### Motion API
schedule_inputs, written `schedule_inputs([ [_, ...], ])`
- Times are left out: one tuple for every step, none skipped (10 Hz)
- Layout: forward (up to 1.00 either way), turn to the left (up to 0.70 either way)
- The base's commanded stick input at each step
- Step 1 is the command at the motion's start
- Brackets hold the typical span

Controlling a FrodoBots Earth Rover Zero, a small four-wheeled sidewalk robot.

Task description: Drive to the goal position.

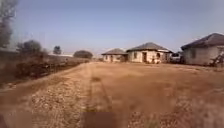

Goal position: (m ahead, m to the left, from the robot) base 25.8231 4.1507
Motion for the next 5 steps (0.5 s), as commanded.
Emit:
schedule_inputs([
  [0.7, 0.0],
  [0.7, 0.0],
  [0.7, 0.0],
  [0.7, 0.0],
  [0.7, 0.0],
])
